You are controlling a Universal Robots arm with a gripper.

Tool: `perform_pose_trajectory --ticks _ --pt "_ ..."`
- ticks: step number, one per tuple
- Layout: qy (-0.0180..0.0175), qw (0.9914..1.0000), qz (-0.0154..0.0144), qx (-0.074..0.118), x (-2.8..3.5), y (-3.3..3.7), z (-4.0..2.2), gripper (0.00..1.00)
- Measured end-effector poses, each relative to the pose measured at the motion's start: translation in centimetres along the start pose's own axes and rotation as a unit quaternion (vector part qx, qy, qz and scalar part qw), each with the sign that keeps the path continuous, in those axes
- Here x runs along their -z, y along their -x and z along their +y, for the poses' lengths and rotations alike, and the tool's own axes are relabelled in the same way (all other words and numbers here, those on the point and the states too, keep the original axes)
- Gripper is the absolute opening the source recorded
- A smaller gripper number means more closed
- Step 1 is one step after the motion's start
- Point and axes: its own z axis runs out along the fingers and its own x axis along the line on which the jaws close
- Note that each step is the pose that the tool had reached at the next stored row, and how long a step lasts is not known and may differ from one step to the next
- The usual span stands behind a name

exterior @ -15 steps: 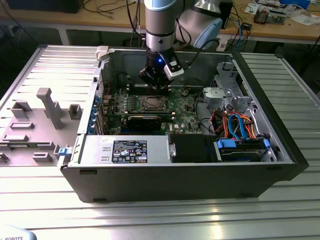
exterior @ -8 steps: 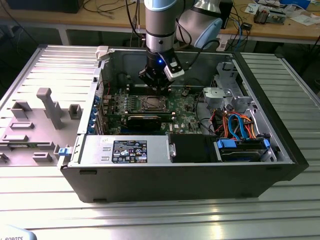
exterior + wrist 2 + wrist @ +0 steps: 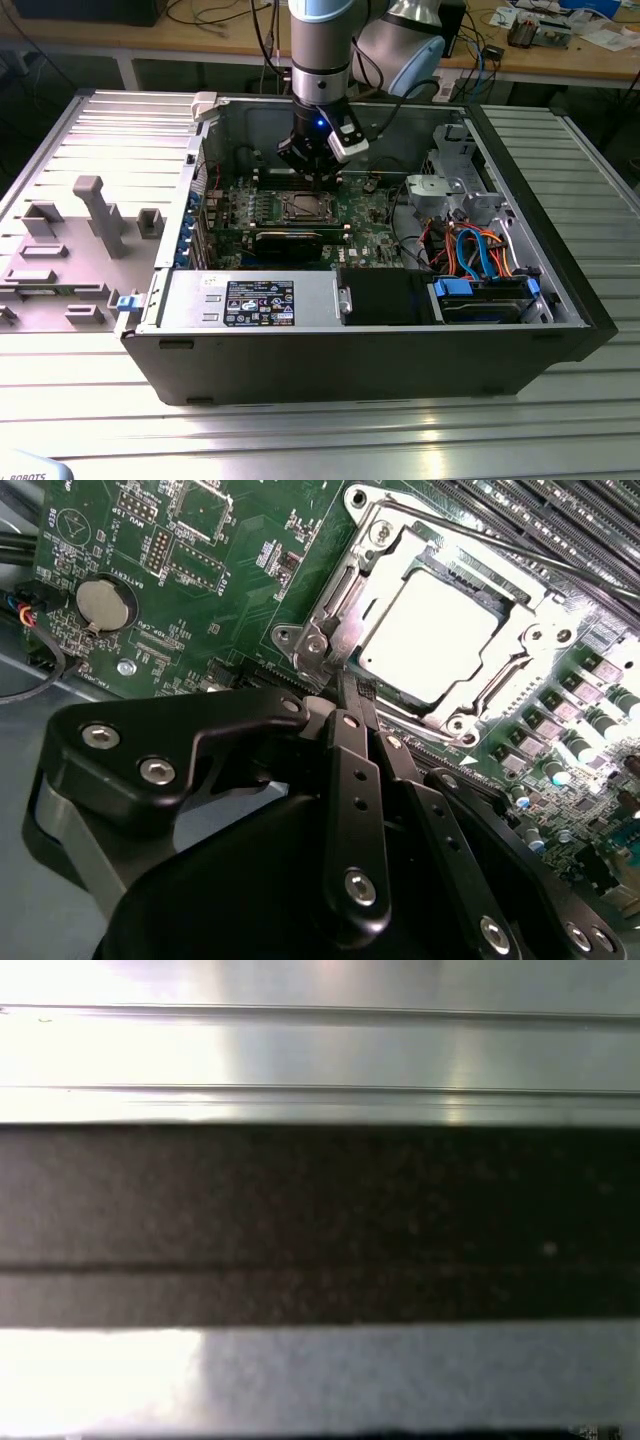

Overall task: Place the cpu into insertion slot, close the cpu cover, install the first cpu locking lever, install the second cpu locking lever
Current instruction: 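Install the second cpu locking lever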

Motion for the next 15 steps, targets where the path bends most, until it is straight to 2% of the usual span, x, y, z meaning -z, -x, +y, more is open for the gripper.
perform_pose_trajectory --ticks 4,11,13,15 --pt "0.0 1.0 0.0 0.0 0.01 0.0 -0.07 0.11" --pt "0.0 1.0 0.0 0.0 0.03 0.0 -0.59 0.11" --pt "0.0 1.0 0.0 0.0 0.39 0.02 -0.59 0.11" --pt "0.0001 1.0 -0.0001 0.0 0.42 0.02 -0.61 0.11"
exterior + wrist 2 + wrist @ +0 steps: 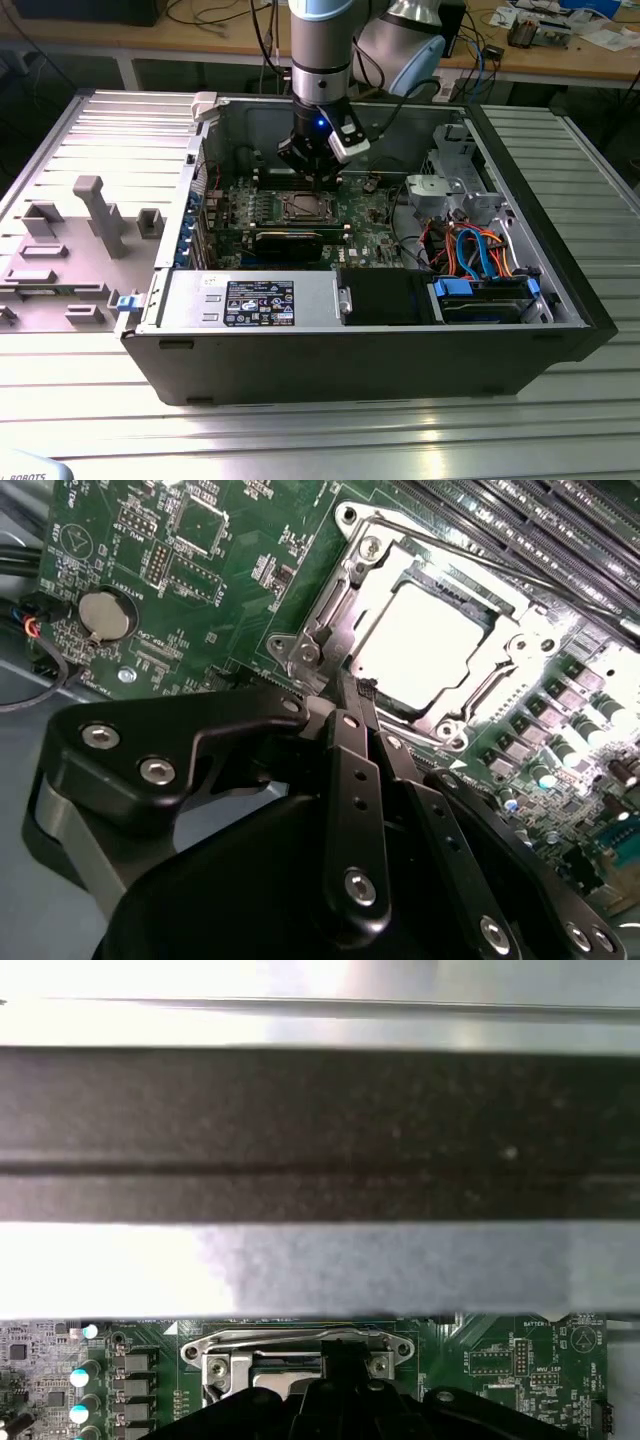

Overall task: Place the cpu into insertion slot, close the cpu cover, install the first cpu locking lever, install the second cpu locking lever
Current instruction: 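Install the second cpu locking lever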

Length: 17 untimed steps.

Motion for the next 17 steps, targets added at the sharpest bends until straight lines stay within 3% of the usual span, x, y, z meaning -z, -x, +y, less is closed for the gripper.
perform_pose_trajectory --ticks 3,8,11,13,17 --pt "-0.0001 1.0 0.0001 0.0 0.01 0.0 -0.25 0.11" --pt "-0.0002 1.0 0.0001 0.0 0.07 -0.01 -1.19 0.11" --pt "-0.0001 1.0 0.0 0.0 0.88 0.04 -1.19 0.11" --pt "-0.0001 1.0 0.0004 0.0 2.26 0.1 -1.17 0.11" --pt "0.0 1.0 0.0006 0.0 2.4 0.12 -1.16 0.11"
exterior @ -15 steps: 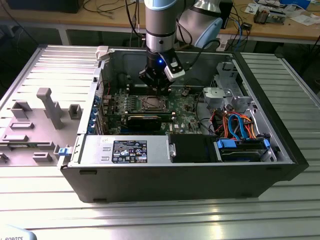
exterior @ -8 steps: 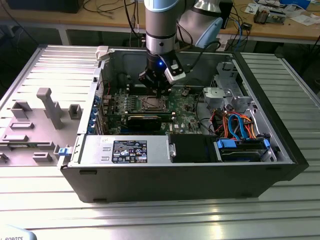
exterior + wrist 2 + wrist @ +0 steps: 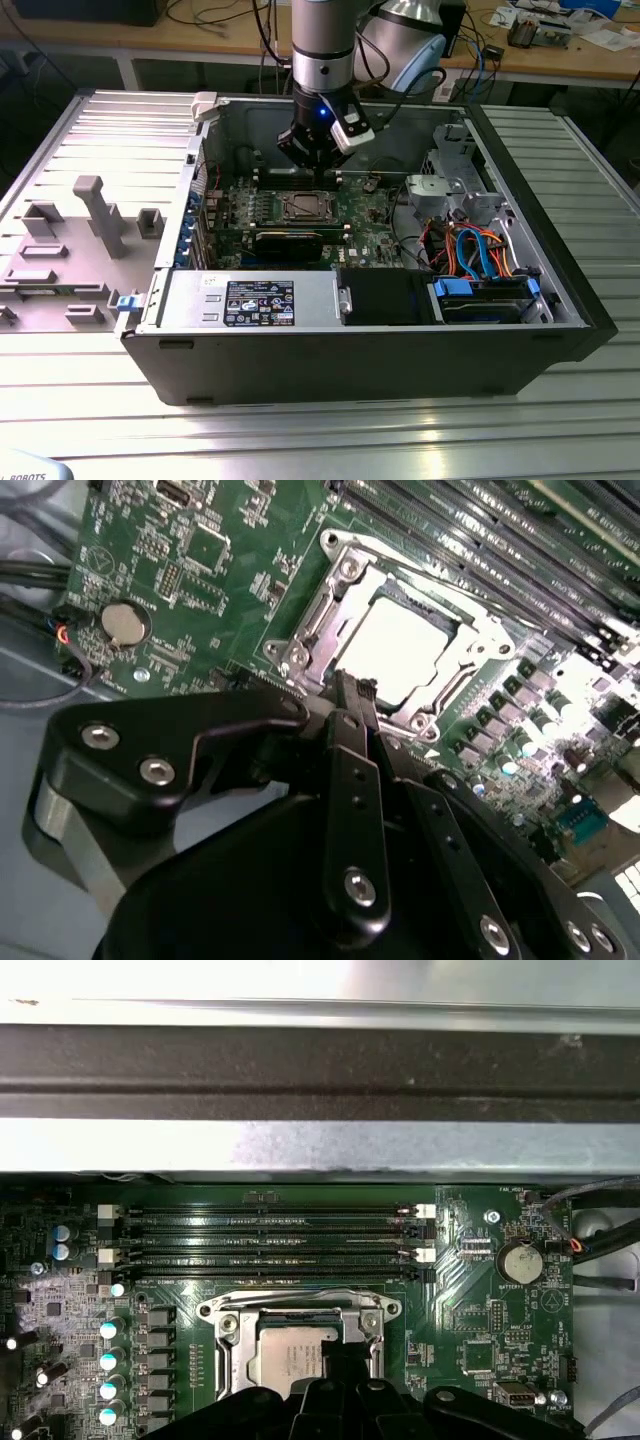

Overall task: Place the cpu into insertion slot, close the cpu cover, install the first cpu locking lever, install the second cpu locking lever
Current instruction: 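Install the second cpu locking lever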

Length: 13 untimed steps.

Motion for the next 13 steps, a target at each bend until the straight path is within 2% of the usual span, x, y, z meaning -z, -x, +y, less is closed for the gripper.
perform_pose_trajectory --ticks 8,13 --pt "0.0 1.0 0.0001 0.0 0.02 0.0 -0.04 0.11" --pt "0.0 1.0 0.0001 0.0 0.0 0.0 -0.59 0.11"
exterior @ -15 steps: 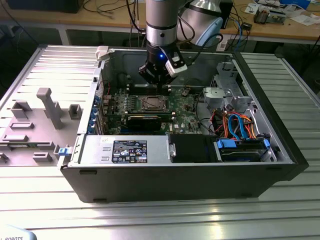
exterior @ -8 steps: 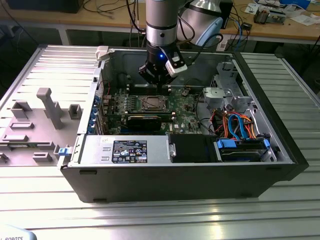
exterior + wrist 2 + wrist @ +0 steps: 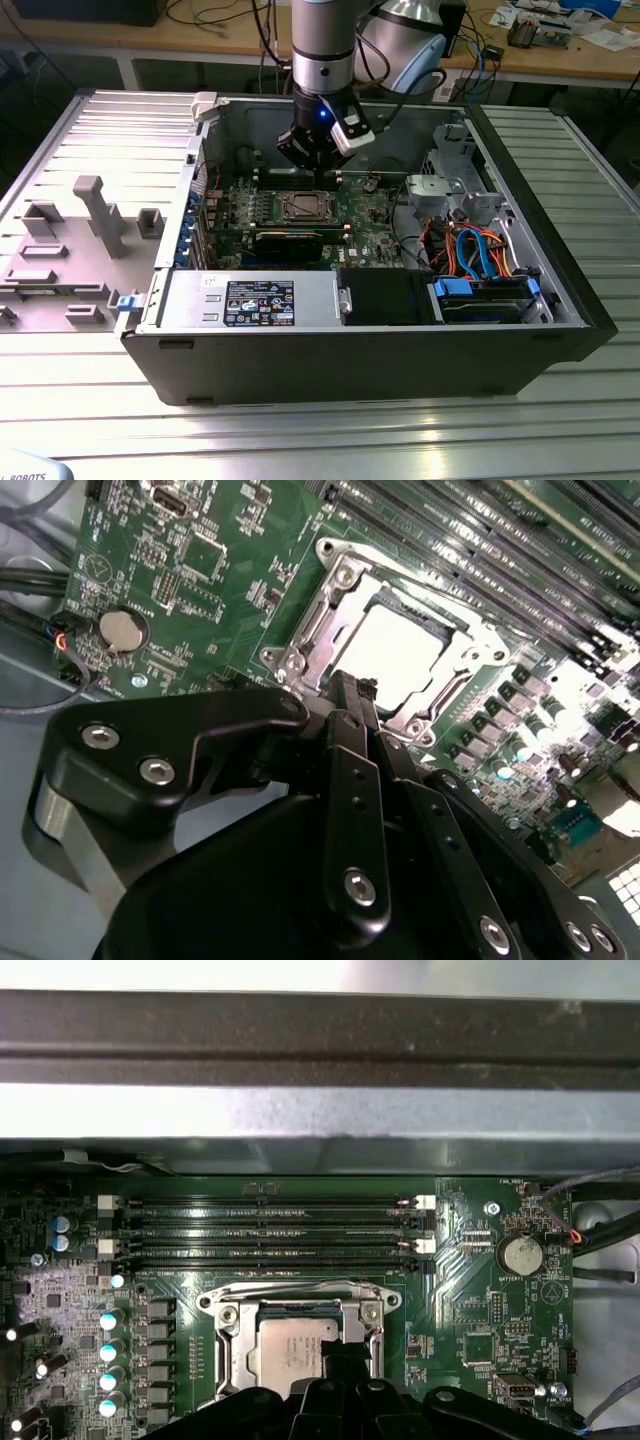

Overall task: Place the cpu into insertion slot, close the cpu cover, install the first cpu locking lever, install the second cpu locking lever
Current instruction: 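Install the second cpu locking lever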

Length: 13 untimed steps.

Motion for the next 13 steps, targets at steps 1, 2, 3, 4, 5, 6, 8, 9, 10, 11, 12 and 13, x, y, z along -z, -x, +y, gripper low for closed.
perform_pose_trajectory --ticks 1,2,3,4,5,6,8,9,10,11,12,13 --pt "0.0 1.0 0.0 0.0 0.0 0.0 -0.12 0.11" --pt "0.0 1.0 0.0 0.0 -0.01 0.0 -0.28 0.11" --pt "0.0 1.0 0.0 0.0 -0.01 0.0 -0.38 0.11" --pt "0.0 1.0 0.0001 0.0 -0.01 0.0 -0.52 0.11" --pt "0.0 1.0 0.0001 0.0 -0.01 0.0 -0.61 0.11" --pt "0.0 1.0 0.0001 0.0 -0.02 0.0 -0.73 0.11" --pt "0.0001 1.0 0.0001 0.0 -0.03 0.0 -0.8 0.11" --pt "0.0 1.0 0.0001 0.0 -0.03 0.0 -0.8 0.11" --pt "0.0 1.0 0.0001 0.0 -0.03 0.0 -0.8 0.11" --pt "0.0 1.0 0.0001 0.0 -0.02 0.0 -0.81 0.11" --pt "0.0 1.0 0.0001 0.0 -0.03 0.0 -0.81 0.11" --pt "0.0 1.0 0.0001 0.0 -0.03 0.0 -0.81 0.11"
